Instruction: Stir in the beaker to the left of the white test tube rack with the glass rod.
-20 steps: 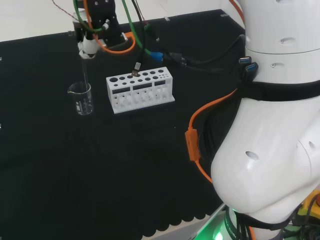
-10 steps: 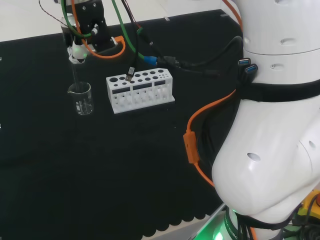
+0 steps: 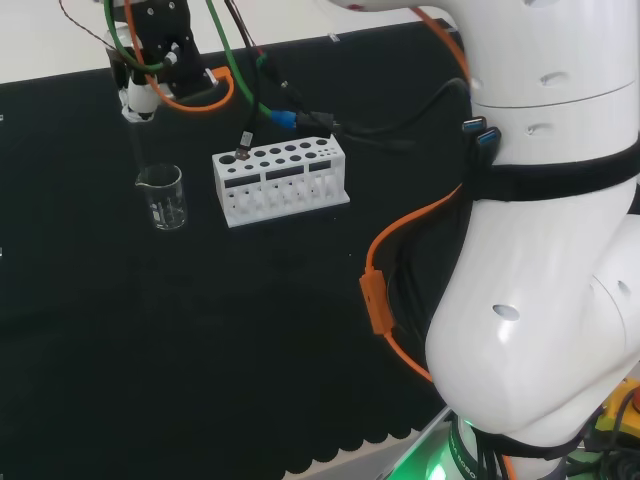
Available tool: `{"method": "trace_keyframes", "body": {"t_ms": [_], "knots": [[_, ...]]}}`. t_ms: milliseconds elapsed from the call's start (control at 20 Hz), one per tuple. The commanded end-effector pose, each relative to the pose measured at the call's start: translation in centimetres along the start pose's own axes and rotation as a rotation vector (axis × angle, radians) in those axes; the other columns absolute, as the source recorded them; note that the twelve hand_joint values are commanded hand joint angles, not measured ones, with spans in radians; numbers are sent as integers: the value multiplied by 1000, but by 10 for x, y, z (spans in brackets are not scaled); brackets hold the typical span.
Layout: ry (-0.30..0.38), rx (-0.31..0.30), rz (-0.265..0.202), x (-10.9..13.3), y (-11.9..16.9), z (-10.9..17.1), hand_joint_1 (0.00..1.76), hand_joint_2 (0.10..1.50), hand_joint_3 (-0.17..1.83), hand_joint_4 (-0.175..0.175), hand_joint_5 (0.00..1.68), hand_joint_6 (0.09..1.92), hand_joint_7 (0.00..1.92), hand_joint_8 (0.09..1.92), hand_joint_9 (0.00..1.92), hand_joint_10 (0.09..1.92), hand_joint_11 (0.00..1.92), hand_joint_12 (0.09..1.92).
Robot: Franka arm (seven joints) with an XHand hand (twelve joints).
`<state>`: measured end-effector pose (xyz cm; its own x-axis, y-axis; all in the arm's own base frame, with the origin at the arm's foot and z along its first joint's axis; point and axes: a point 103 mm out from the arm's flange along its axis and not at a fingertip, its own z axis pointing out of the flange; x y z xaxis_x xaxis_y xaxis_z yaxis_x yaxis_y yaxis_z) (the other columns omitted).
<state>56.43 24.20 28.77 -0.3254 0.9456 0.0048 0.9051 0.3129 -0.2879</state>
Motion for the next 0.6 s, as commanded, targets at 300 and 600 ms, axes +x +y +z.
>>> {"method": "trace_keyframes", "body": {"t_ms": [300,600], "knots": [[16,16,-1,-15,16,2,1192,634,834,-175,1139,973,1618,537,1920,87,1692,450],[16,12,37,-36,11,2,1192,634,833,-175,1139,973,1618,536,1920,87,1692,450]]}}
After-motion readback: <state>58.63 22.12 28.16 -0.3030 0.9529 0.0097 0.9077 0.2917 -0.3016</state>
